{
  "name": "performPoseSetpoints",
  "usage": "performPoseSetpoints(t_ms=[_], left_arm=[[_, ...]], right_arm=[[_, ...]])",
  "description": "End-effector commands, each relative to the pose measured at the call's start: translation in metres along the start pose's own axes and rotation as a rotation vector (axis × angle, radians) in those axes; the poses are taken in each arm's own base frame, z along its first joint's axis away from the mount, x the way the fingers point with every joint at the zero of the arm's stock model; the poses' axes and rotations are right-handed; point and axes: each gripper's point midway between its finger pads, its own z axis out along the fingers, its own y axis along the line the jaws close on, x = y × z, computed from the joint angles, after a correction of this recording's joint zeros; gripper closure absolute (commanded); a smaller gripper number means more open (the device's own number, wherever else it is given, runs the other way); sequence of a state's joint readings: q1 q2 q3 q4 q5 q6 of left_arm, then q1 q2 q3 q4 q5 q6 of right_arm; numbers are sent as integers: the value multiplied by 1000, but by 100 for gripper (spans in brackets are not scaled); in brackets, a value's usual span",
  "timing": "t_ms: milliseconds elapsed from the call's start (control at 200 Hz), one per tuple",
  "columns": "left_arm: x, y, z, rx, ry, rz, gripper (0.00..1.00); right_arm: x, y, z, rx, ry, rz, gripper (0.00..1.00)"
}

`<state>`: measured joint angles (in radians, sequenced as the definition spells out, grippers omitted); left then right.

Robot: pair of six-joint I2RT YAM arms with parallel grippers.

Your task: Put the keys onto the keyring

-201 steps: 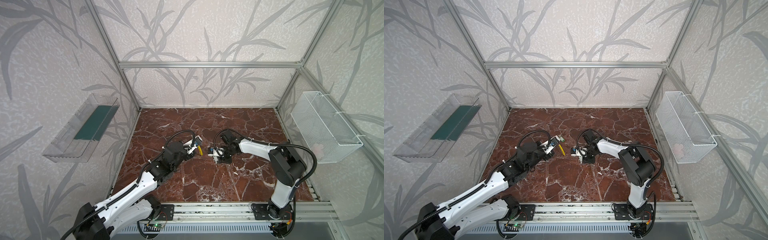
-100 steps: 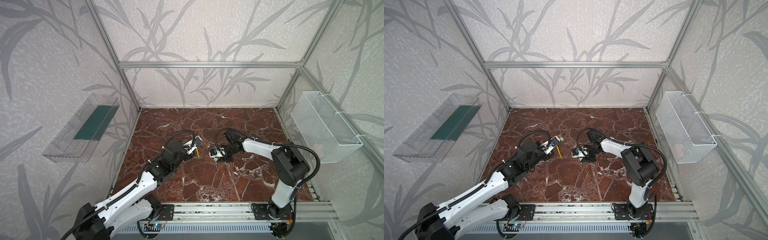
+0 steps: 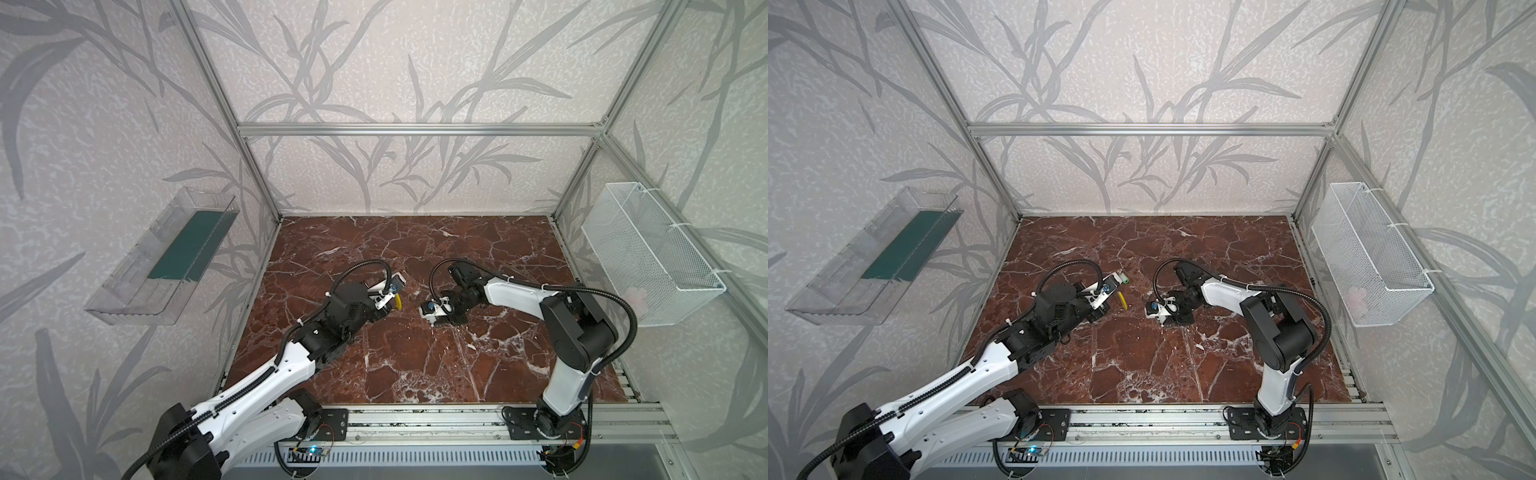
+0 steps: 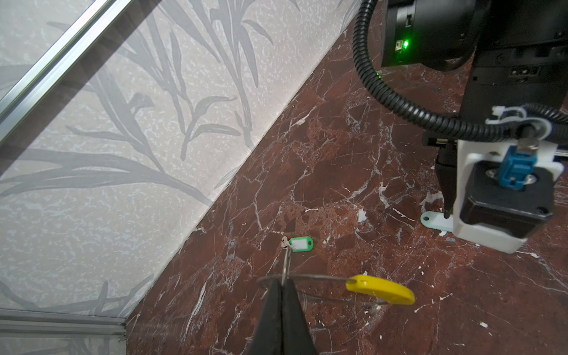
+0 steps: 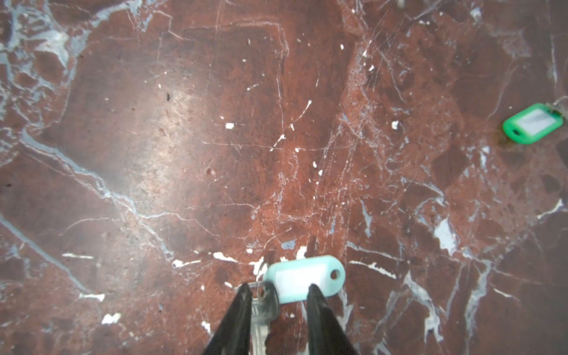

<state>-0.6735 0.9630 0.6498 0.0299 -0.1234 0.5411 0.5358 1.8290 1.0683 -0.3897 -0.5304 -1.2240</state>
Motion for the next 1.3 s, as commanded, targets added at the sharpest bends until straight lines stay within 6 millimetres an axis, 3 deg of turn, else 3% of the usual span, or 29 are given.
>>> performPoseSetpoints(t_ms=[0, 320, 705, 960, 1115, 1294], left_arm=[[-7, 3, 1, -3, -26, -12, 100], [-6, 3, 4, 2, -22, -14, 100], [-4, 4, 7, 7, -14, -15, 100], [-4, 2, 8, 15, -17, -17, 100], [-7, -1, 8, 34, -39, -23, 100], [-21, -6, 10, 68, -107, -28, 100]], right_arm=[[5, 2, 8, -24, 11, -3, 69], [8, 2, 13, -48, 16, -1, 72], [11, 6, 14, -85, 36, -4, 94], [15, 5, 15, -79, 56, 21, 98], [-4, -2, 4, -59, -17, 68, 100], [-37, -14, -34, -1, -121, 188, 100]])
